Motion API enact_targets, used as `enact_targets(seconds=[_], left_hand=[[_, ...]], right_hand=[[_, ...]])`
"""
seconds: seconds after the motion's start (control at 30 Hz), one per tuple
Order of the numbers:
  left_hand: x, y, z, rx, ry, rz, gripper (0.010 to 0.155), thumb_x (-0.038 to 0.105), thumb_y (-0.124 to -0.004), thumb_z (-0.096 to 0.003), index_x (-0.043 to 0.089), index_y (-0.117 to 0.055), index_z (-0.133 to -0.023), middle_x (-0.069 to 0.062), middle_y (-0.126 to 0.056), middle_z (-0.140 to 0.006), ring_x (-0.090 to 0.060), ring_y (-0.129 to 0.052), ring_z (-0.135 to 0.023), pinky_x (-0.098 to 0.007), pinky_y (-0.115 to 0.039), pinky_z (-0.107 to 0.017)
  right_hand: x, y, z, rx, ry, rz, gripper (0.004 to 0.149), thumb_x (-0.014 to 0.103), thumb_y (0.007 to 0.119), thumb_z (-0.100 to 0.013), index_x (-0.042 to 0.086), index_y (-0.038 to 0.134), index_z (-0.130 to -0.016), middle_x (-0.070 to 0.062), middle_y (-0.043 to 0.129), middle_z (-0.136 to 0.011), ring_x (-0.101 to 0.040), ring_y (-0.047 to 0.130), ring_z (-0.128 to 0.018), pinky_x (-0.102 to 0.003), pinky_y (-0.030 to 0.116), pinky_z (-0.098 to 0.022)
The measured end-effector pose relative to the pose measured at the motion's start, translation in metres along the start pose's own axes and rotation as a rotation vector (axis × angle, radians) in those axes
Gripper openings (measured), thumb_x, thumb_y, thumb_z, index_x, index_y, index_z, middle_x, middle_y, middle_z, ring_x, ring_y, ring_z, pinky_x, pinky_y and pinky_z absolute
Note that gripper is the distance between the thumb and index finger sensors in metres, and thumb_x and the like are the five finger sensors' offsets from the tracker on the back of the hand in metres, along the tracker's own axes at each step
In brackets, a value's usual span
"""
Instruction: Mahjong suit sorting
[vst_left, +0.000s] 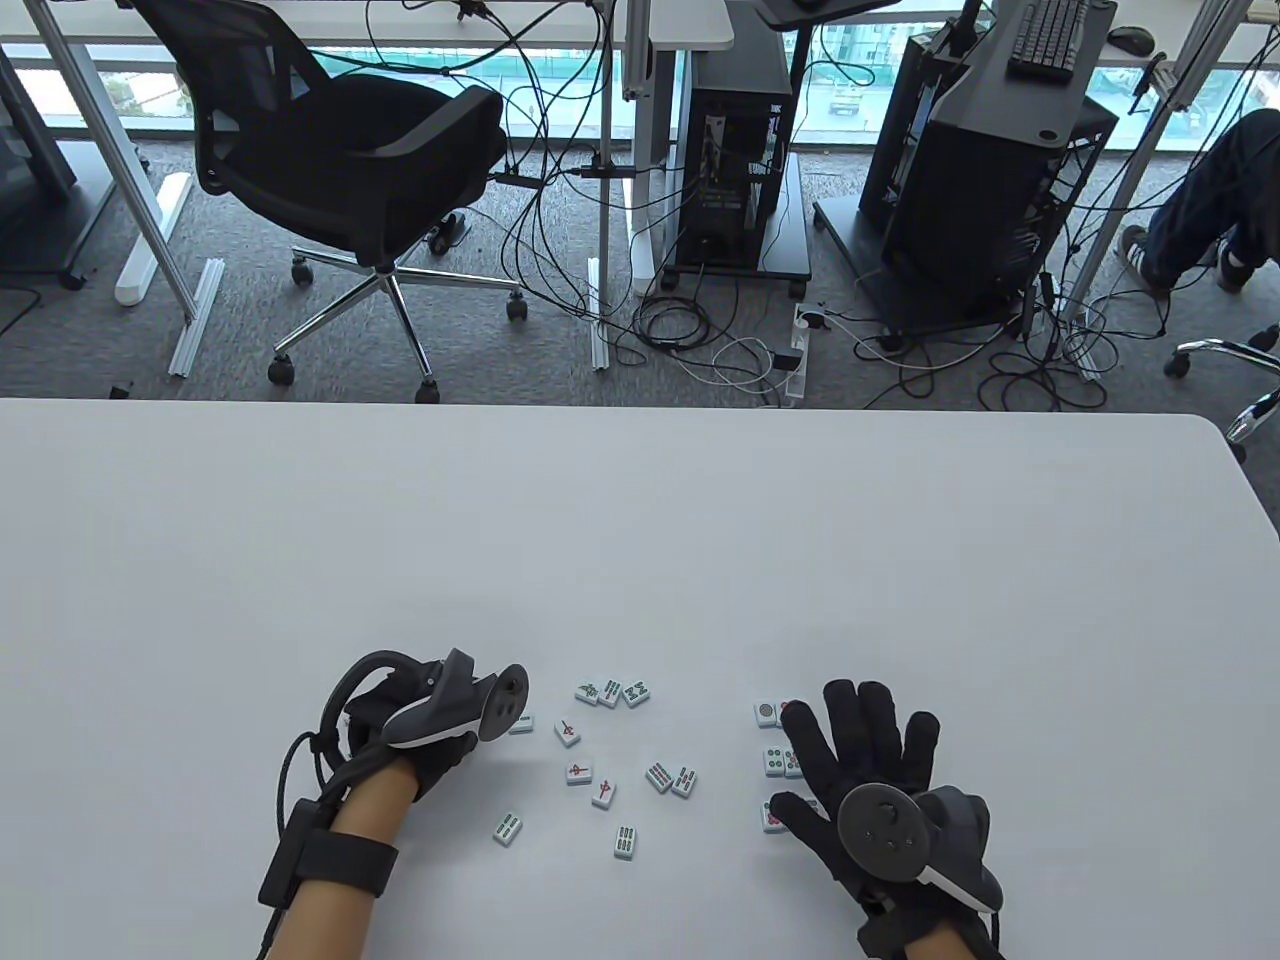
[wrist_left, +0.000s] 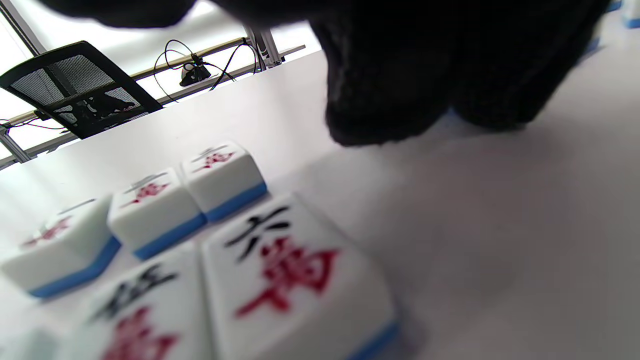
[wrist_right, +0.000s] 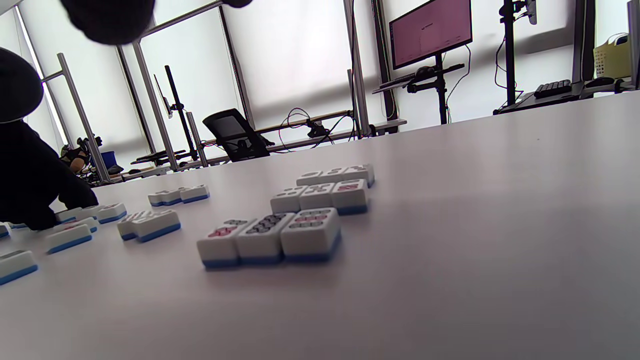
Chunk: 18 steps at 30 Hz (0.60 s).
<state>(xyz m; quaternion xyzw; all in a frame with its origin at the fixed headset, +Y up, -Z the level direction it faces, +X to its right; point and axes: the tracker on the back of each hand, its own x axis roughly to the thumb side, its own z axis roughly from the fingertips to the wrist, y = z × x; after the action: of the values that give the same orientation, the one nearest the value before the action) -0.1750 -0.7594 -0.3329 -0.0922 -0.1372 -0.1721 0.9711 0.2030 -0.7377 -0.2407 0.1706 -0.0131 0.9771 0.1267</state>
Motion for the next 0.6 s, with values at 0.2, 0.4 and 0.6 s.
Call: enact_targets(seconds=[0.2, 0.4, 0.6], left_hand=[[0.000, 0.013, 0.004, -0.010, 0.008, 0.022, 0.064, 0.055, -0.089, -0.0274, 0.026, -0.083, -0.085, 0.014, -0.101, -0.035, -0.005, -0.091, -0.005, -0.034, -0.086, -0.019], [0.019, 0.028, 0.000, 0.095, -0.018, 0.107, 0.056, 0.056, -0.085, -0.0309, 0.022, -0.090, -0.076, 0.015, -0.101, -0.028, -0.005, -0.089, 0.001, -0.033, -0.085, -0.014], [0.043, 0.025, -0.019, 0.009, -0.014, 0.004, 0.051, 0.057, -0.083, -0.0318, 0.019, -0.096, -0.063, 0.015, -0.100, -0.023, -0.005, -0.087, 0.004, -0.033, -0.085, -0.011]], right_hand=[[0.000, 0.000, 0.000, 0.000, -0.001, -0.003, 0.075, 0.061, 0.058, -0.052, 0.035, 0.020, -0.112, -0.008, 0.004, -0.118, -0.037, -0.004, -0.104, -0.069, 0.003, -0.070], [0.000, 0.000, 0.000, 0.002, -0.003, -0.001, 0.075, 0.061, 0.058, -0.052, 0.035, 0.020, -0.112, -0.010, 0.004, -0.118, -0.037, -0.005, -0.104, -0.069, 0.003, -0.070], [0.001, 0.001, 0.000, 0.002, -0.010, 0.001, 0.075, 0.061, 0.058, -0.052, 0.035, 0.020, -0.112, -0.008, 0.005, -0.118, -0.038, -0.004, -0.104, -0.069, 0.003, -0.070]])
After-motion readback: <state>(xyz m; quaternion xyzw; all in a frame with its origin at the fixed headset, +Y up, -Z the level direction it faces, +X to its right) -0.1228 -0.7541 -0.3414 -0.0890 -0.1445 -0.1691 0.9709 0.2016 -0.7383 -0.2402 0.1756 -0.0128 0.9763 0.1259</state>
